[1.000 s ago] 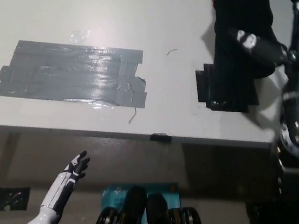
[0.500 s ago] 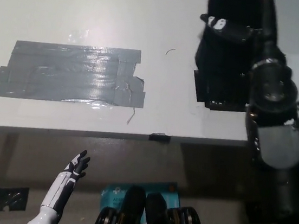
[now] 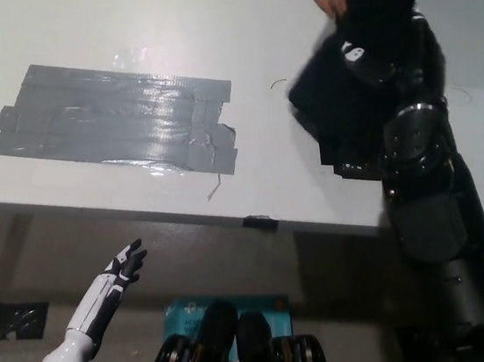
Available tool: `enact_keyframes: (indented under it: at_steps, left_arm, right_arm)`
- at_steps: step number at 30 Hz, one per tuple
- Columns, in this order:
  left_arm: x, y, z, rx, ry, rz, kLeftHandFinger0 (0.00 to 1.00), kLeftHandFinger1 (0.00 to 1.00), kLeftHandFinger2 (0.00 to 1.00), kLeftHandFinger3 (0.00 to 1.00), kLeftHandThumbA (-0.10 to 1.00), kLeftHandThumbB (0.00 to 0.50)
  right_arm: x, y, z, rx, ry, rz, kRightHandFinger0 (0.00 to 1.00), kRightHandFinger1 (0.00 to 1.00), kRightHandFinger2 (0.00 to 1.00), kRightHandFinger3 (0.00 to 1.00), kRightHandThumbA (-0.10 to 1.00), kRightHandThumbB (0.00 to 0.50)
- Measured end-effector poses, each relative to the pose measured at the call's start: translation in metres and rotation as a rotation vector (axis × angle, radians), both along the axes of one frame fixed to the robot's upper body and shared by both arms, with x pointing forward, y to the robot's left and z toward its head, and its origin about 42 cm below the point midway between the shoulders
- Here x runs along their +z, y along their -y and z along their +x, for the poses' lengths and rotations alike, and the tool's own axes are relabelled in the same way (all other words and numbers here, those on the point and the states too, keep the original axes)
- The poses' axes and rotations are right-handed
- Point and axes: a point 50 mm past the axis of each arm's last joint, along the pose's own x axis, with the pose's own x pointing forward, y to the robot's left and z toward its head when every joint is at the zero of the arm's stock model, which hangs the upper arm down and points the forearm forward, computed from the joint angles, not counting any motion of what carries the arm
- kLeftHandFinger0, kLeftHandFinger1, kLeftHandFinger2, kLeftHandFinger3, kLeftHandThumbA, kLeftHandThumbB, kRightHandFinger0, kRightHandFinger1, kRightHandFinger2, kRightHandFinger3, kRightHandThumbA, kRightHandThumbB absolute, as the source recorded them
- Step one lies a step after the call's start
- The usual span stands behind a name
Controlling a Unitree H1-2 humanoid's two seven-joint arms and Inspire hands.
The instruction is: A person hands a black t-shirt to the robot and rhe robot picks it up with its right hand and places it on the black spot on the desk infron tof it
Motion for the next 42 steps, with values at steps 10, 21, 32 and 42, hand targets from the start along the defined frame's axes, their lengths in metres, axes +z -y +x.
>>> enact_keyframes:
  at_steps: [10,21,32,42]
  left_arm:
    - [0.002,0.001,0.004,-0.004,0.008,-0.001,1.0,1.0,1.0,1.0,1.0,0.5]
    - [0.003,0.001,0.004,-0.009,0.009,0.006,1.0,1.0,1.0,1.0,1.0,0.499]
    - [0.008,0.002,0.011,-0.015,0.025,0.008,1.0,1.0,1.0,1.0,1.0,0.499]
    - [0.008,0.003,0.011,-0.023,0.022,0.008,1.0,1.0,1.0,1.0,1.0,0.485]
  right_arm:
    - [0.05,0.014,-0.027,-0.038,0.247,0.03,0.08,0.57,0.94,0.92,-0.1,0.165]
    - [0.027,0.025,-0.023,-0.056,0.206,-0.069,0.0,0.39,0.88,0.83,-0.1,0.185]
    - [-0.089,0.019,-0.014,0.018,-0.071,-0.301,0.01,0.5,0.97,0.89,-0.1,0.223]
    - [-0.1,0.012,0.001,0.139,-0.116,-0.564,1.0,1.0,1.0,1.0,0.46,0.44]
